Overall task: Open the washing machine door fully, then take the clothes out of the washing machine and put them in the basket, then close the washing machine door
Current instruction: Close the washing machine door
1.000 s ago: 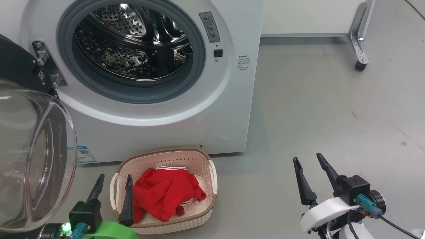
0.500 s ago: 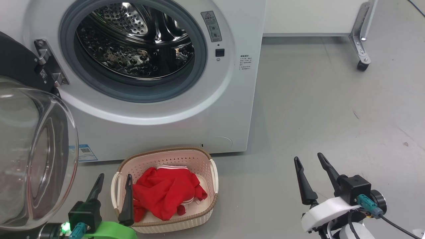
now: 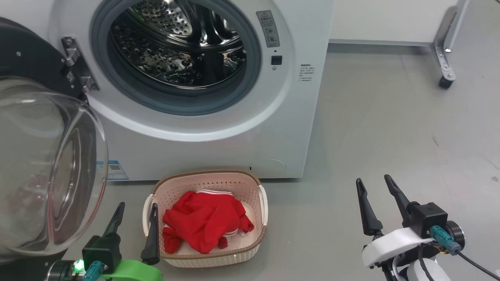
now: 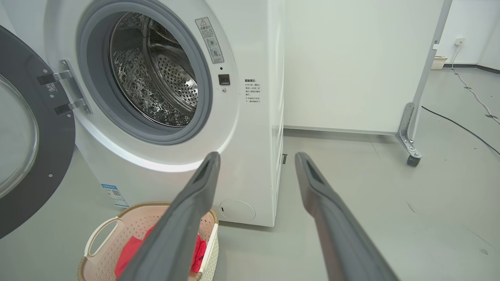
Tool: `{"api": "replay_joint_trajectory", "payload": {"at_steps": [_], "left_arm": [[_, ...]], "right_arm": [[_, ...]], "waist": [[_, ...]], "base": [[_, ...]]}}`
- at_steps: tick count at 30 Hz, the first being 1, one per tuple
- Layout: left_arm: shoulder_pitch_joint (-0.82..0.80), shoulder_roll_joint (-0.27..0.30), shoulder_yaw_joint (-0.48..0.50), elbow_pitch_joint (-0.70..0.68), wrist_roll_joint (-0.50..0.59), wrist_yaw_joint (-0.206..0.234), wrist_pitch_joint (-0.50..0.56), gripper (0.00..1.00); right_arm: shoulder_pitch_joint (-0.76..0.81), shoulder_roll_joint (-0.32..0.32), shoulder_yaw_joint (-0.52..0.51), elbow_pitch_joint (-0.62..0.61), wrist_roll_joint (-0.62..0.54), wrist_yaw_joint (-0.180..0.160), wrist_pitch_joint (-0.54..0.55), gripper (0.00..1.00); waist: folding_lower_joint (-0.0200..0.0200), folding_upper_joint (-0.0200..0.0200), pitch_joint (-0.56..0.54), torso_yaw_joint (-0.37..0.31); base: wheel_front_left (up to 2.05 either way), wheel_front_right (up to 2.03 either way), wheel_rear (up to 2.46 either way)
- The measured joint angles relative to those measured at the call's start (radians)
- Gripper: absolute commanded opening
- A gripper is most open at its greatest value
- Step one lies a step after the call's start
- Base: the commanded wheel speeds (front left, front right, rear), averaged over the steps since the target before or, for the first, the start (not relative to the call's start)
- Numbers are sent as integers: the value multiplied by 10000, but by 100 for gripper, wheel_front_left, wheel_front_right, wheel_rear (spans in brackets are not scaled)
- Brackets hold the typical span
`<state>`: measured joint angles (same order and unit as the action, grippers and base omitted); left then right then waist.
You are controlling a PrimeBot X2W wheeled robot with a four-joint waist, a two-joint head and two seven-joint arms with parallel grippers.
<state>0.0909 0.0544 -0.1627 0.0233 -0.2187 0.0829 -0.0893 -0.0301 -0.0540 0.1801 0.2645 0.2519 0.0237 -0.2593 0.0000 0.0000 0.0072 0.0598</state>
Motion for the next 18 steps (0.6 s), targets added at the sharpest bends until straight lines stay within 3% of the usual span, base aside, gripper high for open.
{"api": "replay_joint_trajectory", "payload": {"at_steps": [18], "left_arm": [[-15, -4, 380, -100, -13, 102, -190, 100]], "right_arm": [[7, -88, -84, -113, -84, 15, 0, 100]], "waist": [[0, 0, -27, 1809]], "base": [[0, 0, 0]]}}
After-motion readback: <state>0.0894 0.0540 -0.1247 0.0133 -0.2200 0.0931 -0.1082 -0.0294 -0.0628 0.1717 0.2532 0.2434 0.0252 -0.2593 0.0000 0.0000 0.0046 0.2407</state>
